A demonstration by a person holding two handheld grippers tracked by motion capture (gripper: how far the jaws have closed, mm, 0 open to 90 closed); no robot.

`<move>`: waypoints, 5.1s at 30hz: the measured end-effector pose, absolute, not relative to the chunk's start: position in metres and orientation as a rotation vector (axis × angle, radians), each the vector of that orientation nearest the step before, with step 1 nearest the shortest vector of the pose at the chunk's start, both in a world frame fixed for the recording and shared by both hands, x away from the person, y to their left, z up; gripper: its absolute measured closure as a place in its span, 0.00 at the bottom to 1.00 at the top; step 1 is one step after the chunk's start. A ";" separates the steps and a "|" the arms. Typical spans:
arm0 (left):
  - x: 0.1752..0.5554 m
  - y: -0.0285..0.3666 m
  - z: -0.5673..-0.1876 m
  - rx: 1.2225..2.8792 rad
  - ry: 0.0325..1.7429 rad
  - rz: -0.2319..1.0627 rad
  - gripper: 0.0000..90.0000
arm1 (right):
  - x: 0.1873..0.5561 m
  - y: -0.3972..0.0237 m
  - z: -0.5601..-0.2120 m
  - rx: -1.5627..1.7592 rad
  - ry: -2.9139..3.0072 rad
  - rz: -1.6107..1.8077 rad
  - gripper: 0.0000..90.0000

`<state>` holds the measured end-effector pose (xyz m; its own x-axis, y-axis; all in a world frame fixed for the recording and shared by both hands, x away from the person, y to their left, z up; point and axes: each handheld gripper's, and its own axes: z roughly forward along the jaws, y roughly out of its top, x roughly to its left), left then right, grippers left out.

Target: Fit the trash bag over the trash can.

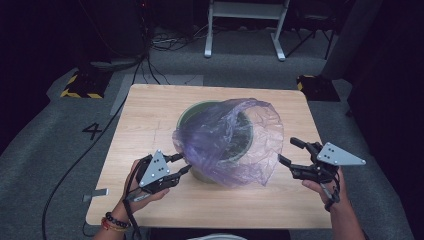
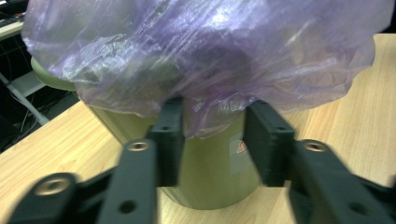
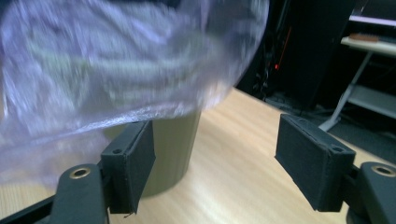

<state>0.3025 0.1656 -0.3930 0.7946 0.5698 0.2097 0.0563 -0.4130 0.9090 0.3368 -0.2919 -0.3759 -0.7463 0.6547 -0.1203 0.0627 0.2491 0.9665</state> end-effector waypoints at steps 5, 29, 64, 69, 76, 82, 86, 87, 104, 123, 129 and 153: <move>0.295 0.170 -0.390 1.949 0.481 0.592 0.34 | 0.338 -0.287 -0.360 0.638 1.950 1.459 0.33; 0.289 0.151 -0.331 1.836 0.446 0.561 0.19 | 0.369 -0.262 -0.345 0.639 1.977 1.532 0.31; 0.312 0.181 -0.376 1.871 0.520 0.664 1.00 | 0.358 -0.245 -0.340 0.642 1.884 1.539 0.43; 0.311 0.181 -0.378 1.883 0.515 0.662 1.00 | 0.345 -0.253 -0.331 0.619 1.867 1.499 0.38; 0.309 0.178 -0.376 1.887 0.500 0.666 1.00 | 0.340 -0.270 -0.326 0.660 1.895 1.470 0.35; 0.311 0.177 -0.376 1.886 0.507 0.670 0.99 | 0.346 -0.266 -0.325 0.663 1.949 1.538 0.29; 0.313 0.179 -0.376 1.885 0.548 0.708 0.86 | 0.362 -0.255 -0.331 0.690 2.001 1.546 0.27; 0.314 0.179 -0.376 1.881 0.574 0.716 0.77 | 0.367 -0.252 -0.333 0.709 2.006 1.551 0.27; 0.274 0.176 -0.343 1.838 0.428 0.617 0.19 | 0.391 -0.239 -0.348 0.730 2.080 1.586 0.71; 0.282 0.129 -0.330 1.936 0.454 0.745 0.42 | 0.381 -0.230 -0.342 0.602 2.057 1.564 0.91; 0.300 0.149 -0.328 1.903 0.557 0.802 0.72 | 0.382 -0.227 -0.342 0.585 2.059 1.559 0.93; 0.359 0.191 -0.350 1.866 0.778 0.791 0.98 | 0.407 -0.237 -0.364 0.722 2.092 1.391 0.99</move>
<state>0.3587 0.1908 -0.3498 0.5913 0.7828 0.1941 0.1817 -0.3638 0.9136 0.4067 -0.2372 -0.3643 -0.7217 0.6802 -0.1288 0.1444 0.3299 0.9329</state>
